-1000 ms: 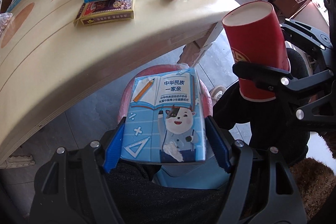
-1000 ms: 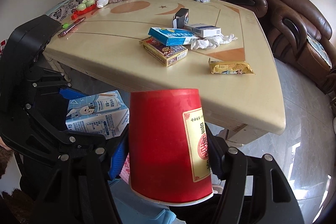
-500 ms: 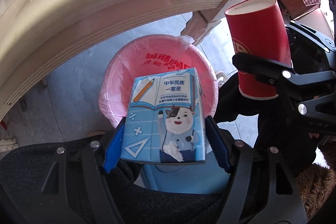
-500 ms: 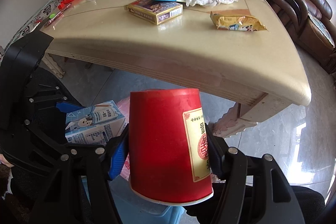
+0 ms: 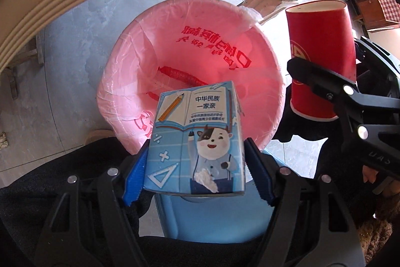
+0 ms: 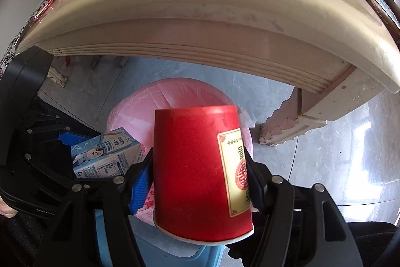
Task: Collect trash
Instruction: 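Open the left tool over the bin while the right tool releases the red cup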
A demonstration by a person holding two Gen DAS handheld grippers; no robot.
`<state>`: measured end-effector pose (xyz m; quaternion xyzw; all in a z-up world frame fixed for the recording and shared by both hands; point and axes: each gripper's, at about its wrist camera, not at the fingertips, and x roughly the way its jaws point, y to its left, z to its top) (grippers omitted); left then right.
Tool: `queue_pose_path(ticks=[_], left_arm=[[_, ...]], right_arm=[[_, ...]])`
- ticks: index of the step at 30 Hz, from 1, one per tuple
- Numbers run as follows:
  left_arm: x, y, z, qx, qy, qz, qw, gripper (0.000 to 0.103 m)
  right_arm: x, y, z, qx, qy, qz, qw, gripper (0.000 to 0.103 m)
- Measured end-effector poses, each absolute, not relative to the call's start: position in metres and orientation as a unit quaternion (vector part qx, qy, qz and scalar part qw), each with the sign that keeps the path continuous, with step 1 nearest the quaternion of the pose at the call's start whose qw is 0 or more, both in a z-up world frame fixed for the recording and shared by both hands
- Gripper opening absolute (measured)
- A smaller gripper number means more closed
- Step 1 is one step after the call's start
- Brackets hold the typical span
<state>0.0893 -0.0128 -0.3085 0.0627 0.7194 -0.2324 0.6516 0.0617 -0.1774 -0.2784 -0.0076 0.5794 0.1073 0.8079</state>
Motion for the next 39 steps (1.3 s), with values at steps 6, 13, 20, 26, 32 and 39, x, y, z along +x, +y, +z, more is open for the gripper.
queue_pose_path(ticks=[6,13,20,26,32,39], left_arm=[[0.098,-0.021,-0.335,0.067,0.739,-0.227,0.630,0.071],[0.110,-0.027,-0.368,0.080,0.760,-0.216,0.607,0.071],[0.116,-0.026,-0.375,0.064,0.770,-0.206,0.600,0.071],[0.117,-0.025,-0.381,0.066,0.778,-0.197,0.593,0.071],[0.118,-0.024,-0.381,0.069,0.776,-0.187,0.598,0.071],[0.118,-0.022,-0.381,0.080,0.774,-0.182,0.601,0.071]], right_arm=[[0.075,-0.177,-0.301,0.000,0.598,0.108,0.794,0.063],[0.081,-0.176,-0.324,0.001,0.619,0.103,0.779,0.063],[0.087,-0.177,-0.339,0.000,0.635,0.101,0.766,0.063],[0.088,-0.175,-0.341,0.002,0.638,0.103,0.763,0.063],[0.089,-0.173,-0.344,-0.001,0.639,0.106,0.762,0.063],[0.090,-0.171,-0.343,-0.006,0.639,0.097,0.763,0.077]])
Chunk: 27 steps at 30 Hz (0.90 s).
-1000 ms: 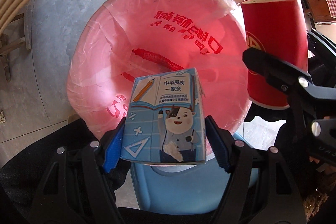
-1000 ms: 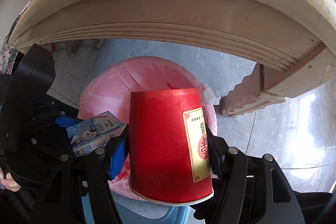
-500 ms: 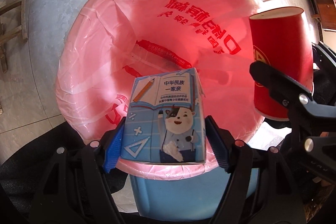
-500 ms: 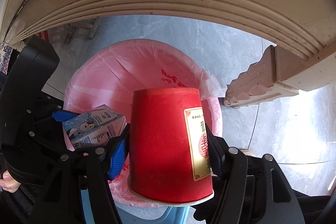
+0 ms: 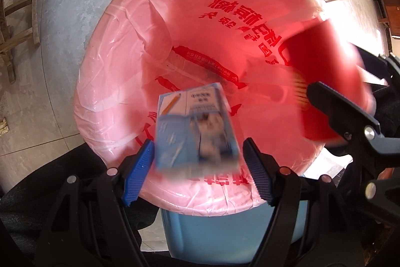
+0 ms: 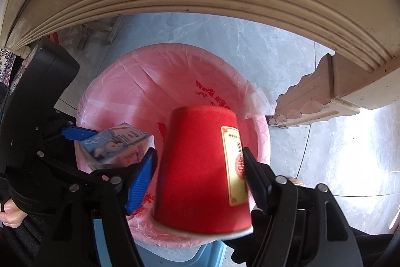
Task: Collect trash
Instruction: 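Open the left tool over the bin while the right tool releases the red cup, then raise both tools from the bin back toward the table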
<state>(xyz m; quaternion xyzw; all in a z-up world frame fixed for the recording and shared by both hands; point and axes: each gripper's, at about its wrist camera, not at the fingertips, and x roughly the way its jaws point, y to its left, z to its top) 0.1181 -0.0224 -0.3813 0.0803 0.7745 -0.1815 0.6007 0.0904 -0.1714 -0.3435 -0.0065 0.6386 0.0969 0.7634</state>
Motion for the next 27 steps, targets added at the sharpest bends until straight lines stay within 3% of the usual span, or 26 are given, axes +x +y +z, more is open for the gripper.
queue_pose_path(ticks=[1,3,27], left_arm=[[0.118,-0.023,-0.382,0.081,0.776,-0.184,0.598,0.072],[0.118,-0.023,-0.382,0.088,0.774,-0.184,0.599,0.075],[0.113,-0.027,-0.361,0.119,0.746,-0.168,0.633,0.078]], right_arm=[[0.091,-0.173,-0.343,-0.005,0.638,0.095,0.765,0.083],[0.091,-0.175,-0.343,0.002,0.637,0.094,0.765,0.085],[0.084,-0.180,-0.328,-0.006,0.619,0.085,0.781,0.085]])
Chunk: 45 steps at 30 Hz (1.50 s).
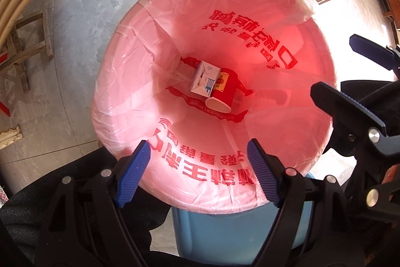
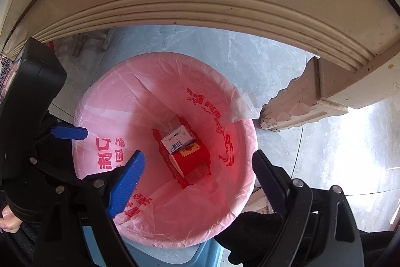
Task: Collect trash
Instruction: 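Raise both tools from the bin back toward the table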
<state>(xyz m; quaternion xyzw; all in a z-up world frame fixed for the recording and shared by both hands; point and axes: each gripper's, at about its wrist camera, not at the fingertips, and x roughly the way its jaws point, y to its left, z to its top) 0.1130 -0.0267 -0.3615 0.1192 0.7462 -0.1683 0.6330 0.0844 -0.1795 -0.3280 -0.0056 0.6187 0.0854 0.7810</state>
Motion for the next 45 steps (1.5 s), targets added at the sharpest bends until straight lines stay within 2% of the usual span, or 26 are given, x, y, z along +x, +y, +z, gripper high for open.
queue_pose_path(ticks=[6,14,19,21,24,27,33,45], left_arm=[[0.102,-0.016,-0.315,0.125,0.714,-0.162,0.669,0.078],[0.098,0.025,-0.179,0.116,0.644,-0.149,0.741,0.079],[0.131,0.045,-0.083,0.125,0.601,-0.127,0.779,0.083],[0.152,0.046,-0.048,0.131,0.590,-0.119,0.788,0.083],[0.181,0.040,-0.004,0.138,0.576,-0.121,0.796,0.088],[0.208,0.031,0.027,0.140,0.578,-0.112,0.796,0.089],[0.249,0.012,0.063,0.154,0.580,-0.104,0.793,0.089],[0.320,-0.020,0.057,0.181,0.610,-0.080,0.767,0.089]], right_arm=[[0.071,-0.189,-0.282,0.021,0.583,0.087,0.807,0.085],[0.063,-0.216,-0.177,0.036,0.511,0.087,0.854,0.091],[0.079,-0.235,-0.090,0.021,0.461,0.090,0.882,0.092],[0.086,-0.241,-0.057,0.006,0.438,0.084,0.895,0.096],[0.095,-0.243,-0.009,-0.035,0.403,0.082,0.911,0.096],[0.107,-0.240,0.025,-0.070,0.392,0.099,0.912,0.096],[0.135,-0.241,0.057,-0.094,0.415,0.150,0.892,0.096],[0.182,-0.241,0.057,-0.161,0.478,0.217,0.835,0.096]])
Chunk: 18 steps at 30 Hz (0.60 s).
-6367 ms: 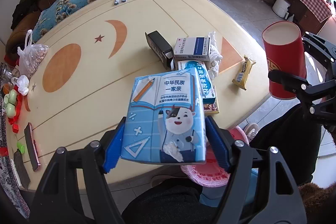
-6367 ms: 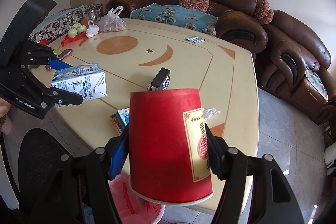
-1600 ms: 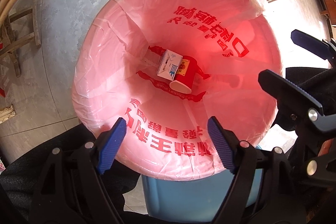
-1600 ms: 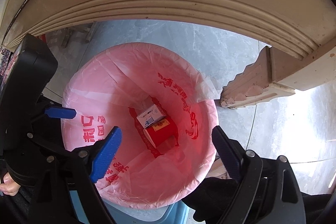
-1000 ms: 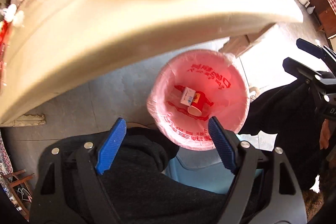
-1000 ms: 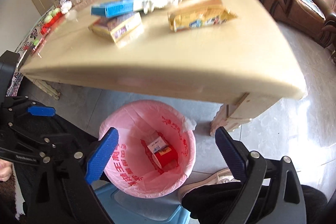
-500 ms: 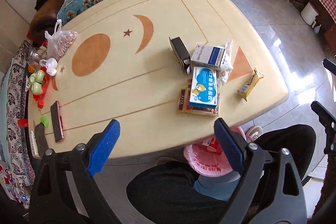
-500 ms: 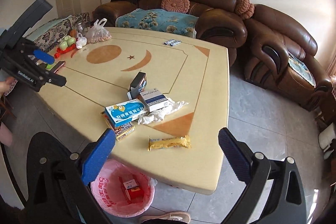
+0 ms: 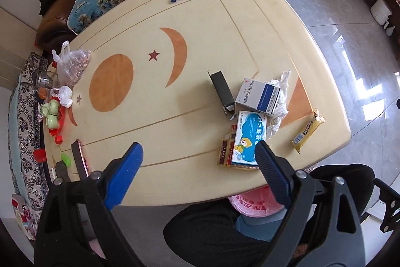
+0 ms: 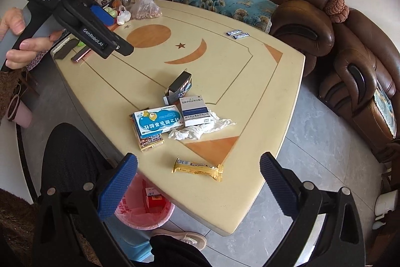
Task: Collect trash
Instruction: 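Raise both tools from the bin back toward the table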
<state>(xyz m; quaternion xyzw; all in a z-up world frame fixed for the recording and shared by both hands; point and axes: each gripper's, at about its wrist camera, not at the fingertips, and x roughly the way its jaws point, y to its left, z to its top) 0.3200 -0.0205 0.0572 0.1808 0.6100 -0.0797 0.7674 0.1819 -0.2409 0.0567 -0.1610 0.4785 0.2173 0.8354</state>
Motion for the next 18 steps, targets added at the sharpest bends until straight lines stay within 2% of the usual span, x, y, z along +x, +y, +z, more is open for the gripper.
queue_pose_path(ticks=[8,18], left_arm=[[0.357,-0.038,0.013,0.176,0.645,-0.078,0.739,0.089],[0.396,-0.061,-0.052,0.164,0.689,-0.082,0.701,0.089]], right_arm=[[0.208,-0.235,0.033,-0.211,0.493,0.257,0.804,0.096],[0.229,-0.231,-0.027,-0.255,0.533,0.327,0.737,0.096]])
